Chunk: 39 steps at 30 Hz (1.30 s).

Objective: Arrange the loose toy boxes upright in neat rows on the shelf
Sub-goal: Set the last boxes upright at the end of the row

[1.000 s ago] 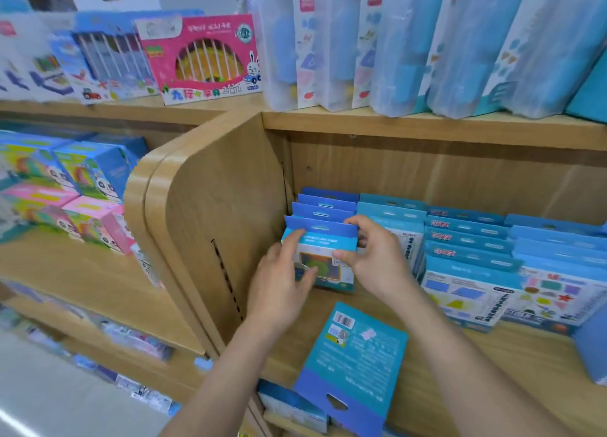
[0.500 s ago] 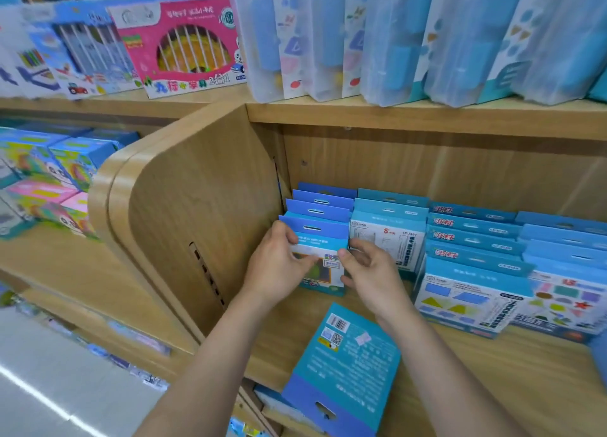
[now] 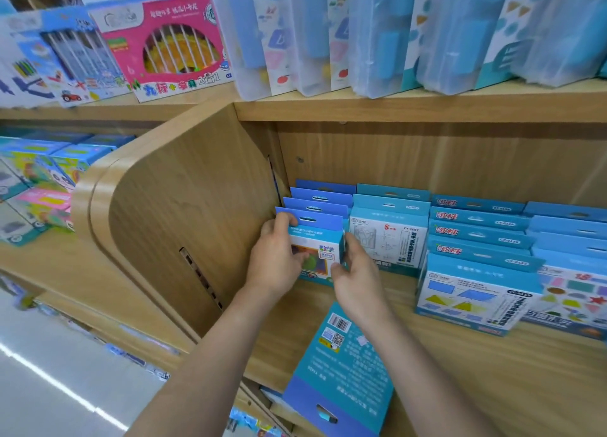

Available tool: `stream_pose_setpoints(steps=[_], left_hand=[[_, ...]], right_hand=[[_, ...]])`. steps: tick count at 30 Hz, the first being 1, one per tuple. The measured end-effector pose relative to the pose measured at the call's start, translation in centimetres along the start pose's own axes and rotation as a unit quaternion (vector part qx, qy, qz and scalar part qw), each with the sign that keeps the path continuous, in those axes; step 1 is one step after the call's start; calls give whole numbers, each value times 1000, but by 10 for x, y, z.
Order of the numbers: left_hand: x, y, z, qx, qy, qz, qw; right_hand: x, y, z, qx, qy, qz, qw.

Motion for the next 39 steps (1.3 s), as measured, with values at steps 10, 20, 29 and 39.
stream_pose_setpoints(steps=[10,20,29,39], left_hand=[[-1,4,-1,10,15,-12,1000],[0,6,0,16,13,-16,1000],[-73,6,-9,-43,108,25,993],[-176,83,8,-15,216,277,936]], right_hand=[[-1,-6,3,-71,-16,20,997],[-5,-9,8,-93,13,116,989],[-68,-37,20,-137,-4,140,981],[-138,-53,-42,-187,13,96,978]])
Point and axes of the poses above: each hand's wrist, its own x-axis towards the middle knuckle, its own y-axis out of the palm, z = x × y, the point moved 8 cm from there along x, towards the middle knuckle, and after that the axes turned 9 degrees about z, right-handed, at the moved point
